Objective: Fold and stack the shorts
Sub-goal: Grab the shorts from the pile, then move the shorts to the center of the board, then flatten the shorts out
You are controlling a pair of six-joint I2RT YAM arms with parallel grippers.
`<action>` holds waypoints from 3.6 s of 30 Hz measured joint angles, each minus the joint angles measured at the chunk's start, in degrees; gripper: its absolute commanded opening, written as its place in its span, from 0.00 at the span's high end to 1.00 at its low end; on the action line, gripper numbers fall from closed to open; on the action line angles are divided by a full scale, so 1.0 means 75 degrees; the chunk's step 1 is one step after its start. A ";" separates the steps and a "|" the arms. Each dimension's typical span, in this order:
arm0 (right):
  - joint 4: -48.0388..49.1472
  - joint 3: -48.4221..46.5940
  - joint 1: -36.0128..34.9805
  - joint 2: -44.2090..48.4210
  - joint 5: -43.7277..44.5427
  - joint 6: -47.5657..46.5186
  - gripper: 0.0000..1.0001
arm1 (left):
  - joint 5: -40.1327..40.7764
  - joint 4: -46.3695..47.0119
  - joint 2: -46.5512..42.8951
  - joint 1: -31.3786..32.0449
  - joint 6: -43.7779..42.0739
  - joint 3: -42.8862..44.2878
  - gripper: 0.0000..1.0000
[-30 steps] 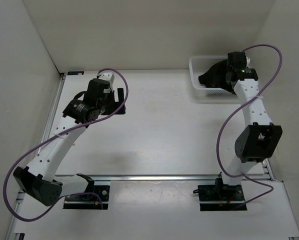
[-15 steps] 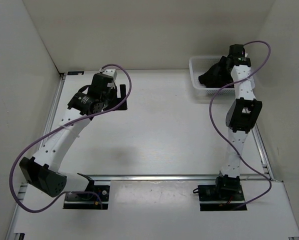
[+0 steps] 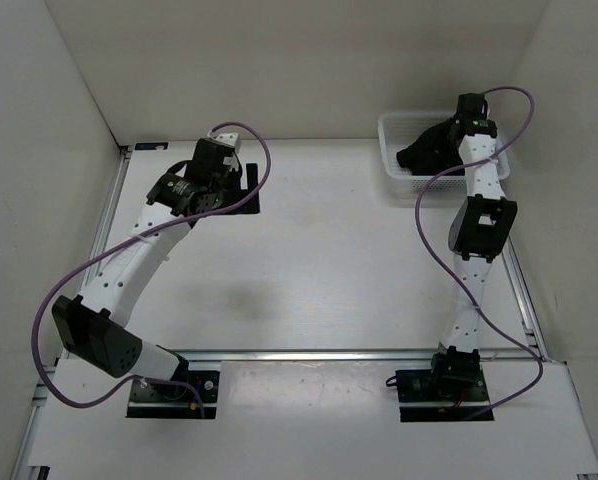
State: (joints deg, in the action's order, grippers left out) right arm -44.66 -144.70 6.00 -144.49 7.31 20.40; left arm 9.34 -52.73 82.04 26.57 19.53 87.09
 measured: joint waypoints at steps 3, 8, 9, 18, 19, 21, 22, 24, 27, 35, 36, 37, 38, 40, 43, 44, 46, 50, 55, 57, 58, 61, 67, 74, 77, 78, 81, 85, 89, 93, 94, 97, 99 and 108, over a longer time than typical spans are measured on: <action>-0.0009 0.0026 0.0000 0.0216 -0.0131 0.0044 1.00 | -0.0119 -0.0020 0.0044 0.0000 0.0023 0.0041 0.00; -0.0029 0.0315 -0.0038 0.1906 -0.0638 0.0143 1.00 | -0.0254 -0.0076 0.0096 -0.0012 0.0198 0.0297 0.00; 0.0009 0.0437 -0.0070 0.2463 -0.0746 0.0152 1.00 | -0.0277 -0.0090 0.0096 -0.0038 0.0233 0.0364 0.00; 0.0207 0.1364 -0.2736 0.7563 -0.1577 -0.0455 1.00 | -0.0603 -0.0230 0.0087 -0.0915 0.0490 0.1011 0.00; 0.0227 0.1600 -0.3159 0.7944 -0.1632 -0.0516 1.00 | -0.0603 -0.0256 0.0087 -0.1055 0.0490 0.1072 0.00; 0.0157 0.2331 -0.4007 0.8702 -0.1545 -0.0577 1.00 | -0.0676 -0.0326 0.0061 -0.1346 0.0493 0.1131 0.00; 0.0140 0.2710 -0.4322 0.8964 -0.1475 -0.0580 0.99 | -0.0769 -0.0358 0.0041 -0.1489 0.0493 0.1137 0.00; 0.0122 0.3963 -0.5080 0.9556 -0.1236 -0.0516 0.72 | -0.0988 -0.0411 -0.0012 -0.1749 0.0495 0.1122 0.00; 0.0082 0.6114 -0.5627 1.0127 -0.0743 -0.0210 0.16 | -0.1244 -0.0402 -0.0245 -0.2043 0.0510 0.0871 0.00; -0.0944 1.0037 -0.5557 1.0410 0.0370 0.0513 0.36 | -0.2130 -0.0187 -0.1113 -0.1530 0.0702 -0.1177 0.00; -0.0953 1.0238 -0.5555 1.0614 0.0379 0.0662 0.41 | -0.2224 -0.0122 -0.1151 -0.1317 0.0810 -0.1571 0.00; -0.0962 1.0398 -0.5563 1.0826 0.0367 0.0790 0.46 | -0.2314 -0.0015 -0.1163 -0.1023 0.0965 -0.2057 0.00; -0.0982 1.0558 -0.5590 1.1115 0.0321 0.0944 0.55 | -0.2363 0.0119 -0.1166 -0.0743 0.1145 -0.2541 0.00; -0.0842 1.0896 -0.5750 1.1546 0.0192 0.1241 0.62 | -0.2477 0.0294 -0.1078 -0.0143 0.1574 -0.3424 0.00; -0.0638 1.1538 -0.6190 1.1768 -0.0102 0.1711 0.41 | -0.2579 0.0455 -0.0799 0.0688 0.2226 -0.4211 0.00; -0.0641 1.1677 -0.6295 1.1730 -0.0213 0.1859 0.15 | -0.2565 0.0495 -0.0644 0.0921 0.2413 -0.4293 0.00; -0.0606 1.1867 -0.6429 1.1450 -0.0335 0.2031 0.01 | -0.2515 0.0624 -0.0312 0.1323 0.2713 -0.4310 0.00; -0.0504 1.1954 -0.6461 1.1124 -0.0408 0.2116 0.00 | -0.2302 0.0933 0.0303 0.2005 0.3156 -0.4307 0.08; 0.0344 1.1954 -0.6484 1.0299 -0.0828 0.2168 0.00 | -0.2095 0.1160 0.1058 0.2302 0.3424 -0.4316 0.69; 0.0775 1.1954 -0.6540 0.9681 -0.0979 0.2154 0.06 | -0.2011 0.1192 0.1172 0.2291 0.3366 -0.4316 0.90; 0.0973 1.1954 -0.6563 0.9375 -0.1037 0.2101 0.14 | -0.1976 0.1207 0.1174 0.2259 0.3354 -0.4313 0.90; 0.1314 1.1669 -0.6589 0.8274 -0.1236 0.1766 0.70 | -0.1964 0.1174 0.1081 0.2078 0.3191 -0.4232 0.90; 0.0784 0.9914 -0.6030 0.7015 -0.1719 0.0781 1.00 | -0.1757 0.0516 0.0277 0.1422 0.2739 -0.3060 0.90; -0.0175 0.6816 -0.4911 0.7367 -0.1935 -0.0119 1.00 | -0.1215 -0.0475 -0.0221 0.0895 0.2110 -0.0358 0.90; -0.0597 0.4972 -0.4881 0.7251 -0.2002 -0.0332 1.00 | -0.0877 -0.0950 -0.0239 0.0603 0.1877 0.0851 0.90; -0.0641 0.4447 -0.4913 0.7245 -0.2025 -0.0388 1.00 | -0.0679 -0.1096 -0.0242 0.0525 0.1807 0.1262 0.90; -0.0656 0.3567 -0.5010 0.7405 -0.2060 -0.0475 1.00 | -0.0189 -0.1349 -0.0376 0.0414 0.1620 0.2250 0.90; -0.0705 0.3789 -0.5062 0.7944 -0.1929 -0.0507 1.00 | -0.0224 -0.1399 -0.0874 0.0449 0.1440 0.2611 0.90; -0.0685 0.5021 -0.4972 0.8711 -0.1376 -0.0449 1.00 | -0.1058 -0.0915 -0.1361 0.0889 0.1454 0.2020 0.76; -0.0825 0.6135 -0.4083 0.9110 -0.0498 -0.0353 0.10 | -0.2314 -0.0562 -0.0729 0.1891 0.1271 0.1725 0.21; -0.0854 0.6289 -0.3756 0.9090 -0.0277 -0.0341 0.04 | -0.2492 -0.0565 -0.0399 0.2060 0.1215 0.1821 0.14; -0.0866 0.6883 -0.3019 0.9113 0.0099 -0.0341 0.00 | -0.2611 -0.0758 0.0577 0.2361 0.1067 0.2002 0.00; -0.0726 0.7542 -0.2900 0.9378 0.0187 -0.0271 0.08 | -0.2468 -0.0979 0.0825 0.2261 0.1035 0.1845 0.05; -0.0044 1.1806 -0.4532 1.1727 -0.1064 0.1402 0.75 | -0.2072 -0.0557 -0.0831 -0.0761 0.1408 -0.1731 0.41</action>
State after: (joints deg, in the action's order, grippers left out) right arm -44.99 -56.16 -27.99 -56.53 -0.67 30.92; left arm -6.20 -56.90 75.81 20.86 30.09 74.11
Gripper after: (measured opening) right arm 0.184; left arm 0.418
